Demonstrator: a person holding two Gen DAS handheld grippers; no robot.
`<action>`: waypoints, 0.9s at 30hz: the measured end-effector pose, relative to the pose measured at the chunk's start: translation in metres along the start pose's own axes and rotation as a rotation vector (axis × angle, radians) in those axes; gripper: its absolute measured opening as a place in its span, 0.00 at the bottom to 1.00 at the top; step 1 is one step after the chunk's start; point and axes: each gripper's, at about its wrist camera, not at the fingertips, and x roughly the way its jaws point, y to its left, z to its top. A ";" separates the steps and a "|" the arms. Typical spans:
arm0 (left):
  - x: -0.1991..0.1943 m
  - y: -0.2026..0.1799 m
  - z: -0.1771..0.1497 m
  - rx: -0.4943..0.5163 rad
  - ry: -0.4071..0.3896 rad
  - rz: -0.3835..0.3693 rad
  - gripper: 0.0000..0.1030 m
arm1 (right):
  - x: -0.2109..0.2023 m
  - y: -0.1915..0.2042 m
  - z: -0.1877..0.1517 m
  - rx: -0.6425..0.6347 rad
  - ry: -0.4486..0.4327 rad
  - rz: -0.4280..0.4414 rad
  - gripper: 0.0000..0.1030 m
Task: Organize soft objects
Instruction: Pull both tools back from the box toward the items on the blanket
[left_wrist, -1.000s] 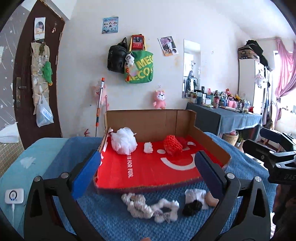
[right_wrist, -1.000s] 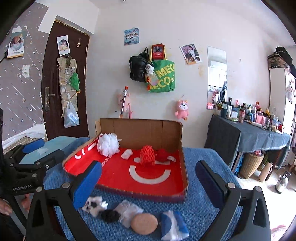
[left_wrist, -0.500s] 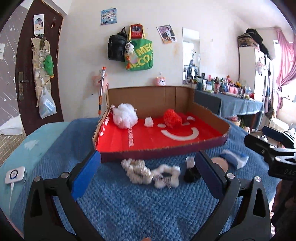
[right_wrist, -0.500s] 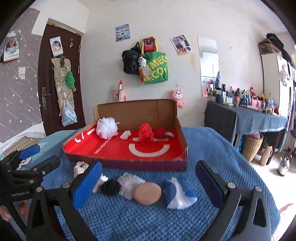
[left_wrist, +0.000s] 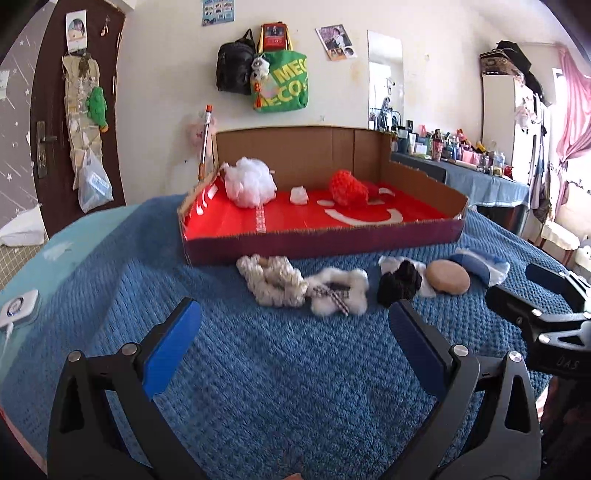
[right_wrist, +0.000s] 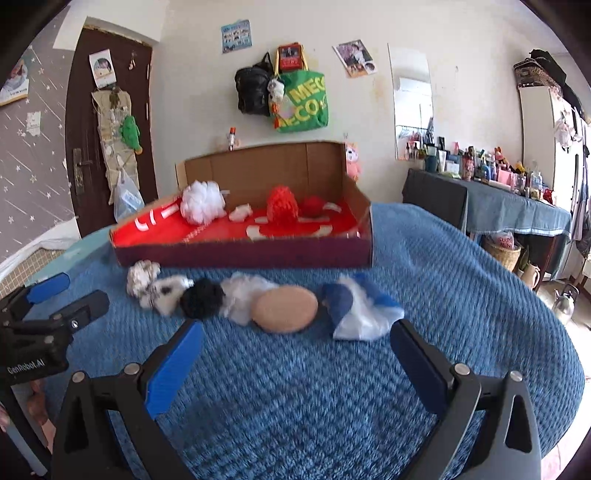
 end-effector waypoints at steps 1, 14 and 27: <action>0.001 0.000 -0.002 -0.004 0.008 -0.004 1.00 | 0.001 0.000 -0.002 0.000 0.004 -0.003 1.00; 0.012 -0.002 -0.011 -0.020 0.077 -0.007 1.00 | 0.006 -0.005 -0.006 0.023 0.035 0.006 1.00; 0.027 0.009 0.008 -0.032 0.142 -0.006 1.00 | 0.020 -0.014 0.015 0.027 0.090 -0.027 1.00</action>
